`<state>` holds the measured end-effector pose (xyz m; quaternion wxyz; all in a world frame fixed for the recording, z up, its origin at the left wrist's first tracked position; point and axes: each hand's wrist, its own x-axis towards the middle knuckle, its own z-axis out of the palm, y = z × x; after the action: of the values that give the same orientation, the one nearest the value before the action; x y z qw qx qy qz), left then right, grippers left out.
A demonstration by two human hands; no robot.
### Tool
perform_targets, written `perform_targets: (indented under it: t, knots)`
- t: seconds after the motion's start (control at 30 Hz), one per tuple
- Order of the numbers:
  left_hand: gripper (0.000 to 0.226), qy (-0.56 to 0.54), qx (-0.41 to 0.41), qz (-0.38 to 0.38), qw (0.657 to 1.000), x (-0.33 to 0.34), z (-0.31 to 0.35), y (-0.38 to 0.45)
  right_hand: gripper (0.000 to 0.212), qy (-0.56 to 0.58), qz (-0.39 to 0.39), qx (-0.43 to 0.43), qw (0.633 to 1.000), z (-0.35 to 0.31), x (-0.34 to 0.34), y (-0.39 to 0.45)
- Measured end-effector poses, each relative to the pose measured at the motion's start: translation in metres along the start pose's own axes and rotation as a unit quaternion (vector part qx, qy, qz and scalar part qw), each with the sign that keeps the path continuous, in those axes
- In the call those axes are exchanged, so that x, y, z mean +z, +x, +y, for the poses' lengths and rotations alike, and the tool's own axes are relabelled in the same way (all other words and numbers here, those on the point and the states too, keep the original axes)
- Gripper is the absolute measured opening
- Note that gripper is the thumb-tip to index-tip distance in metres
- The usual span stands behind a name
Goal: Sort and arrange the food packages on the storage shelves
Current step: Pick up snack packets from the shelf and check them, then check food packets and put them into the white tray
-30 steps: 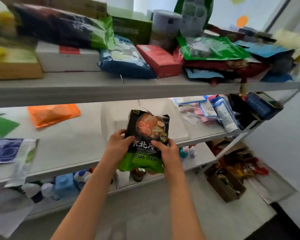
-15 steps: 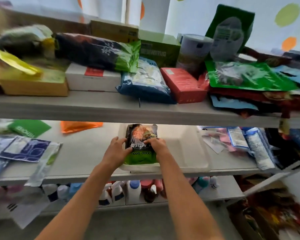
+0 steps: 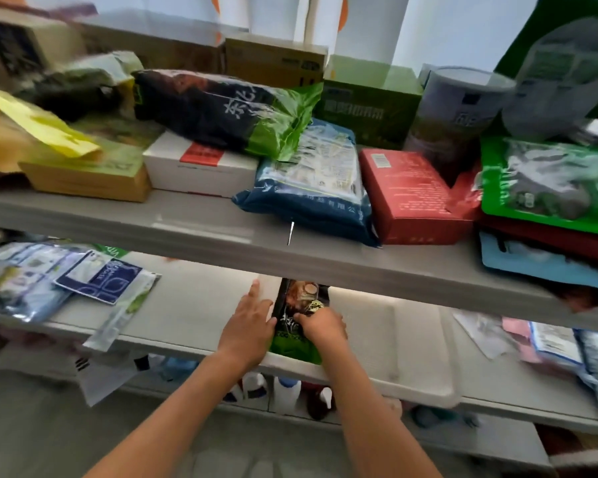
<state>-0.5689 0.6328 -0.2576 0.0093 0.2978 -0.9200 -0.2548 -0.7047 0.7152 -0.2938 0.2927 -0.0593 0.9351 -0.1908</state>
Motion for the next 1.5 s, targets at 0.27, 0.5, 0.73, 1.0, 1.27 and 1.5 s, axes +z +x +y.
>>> perform_targets:
  t: [0.27,0.5,0.73,1.0,1.27,1.5]
  knots:
    - [0.062,0.041,0.04,0.061,0.997,-0.019,-0.022,-0.026,0.064,-0.087,0.071,-0.193,0.975,-0.017,0.012,-0.067]
    - [0.051,0.036,0.096,0.148,0.984,-0.082,-0.115,-0.099,0.041,-0.026,0.177,-0.359,0.916,-0.065,0.066,-0.183]
    - [0.065,0.0,0.081,0.242,0.967,-0.205,-0.226,-0.194,0.038,0.023,0.239,-0.475,0.847,-0.171,0.133,-0.315]
    - [0.058,0.053,0.097,0.333,0.937,-0.339,-0.303,-0.236,0.042,0.011,0.277,-0.573,0.771,-0.302,0.151,-0.406]
    - [0.056,0.069,0.062,0.359,0.929,-0.442,-0.355,-0.229,0.043,-0.031,0.293,-0.603,0.742,-0.413,0.139,-0.437]
    - [0.055,0.121,0.026,0.302,0.945,-0.502,-0.405,-0.178,0.048,-0.098,0.201,-0.586,0.778,-0.511,0.121,-0.42]
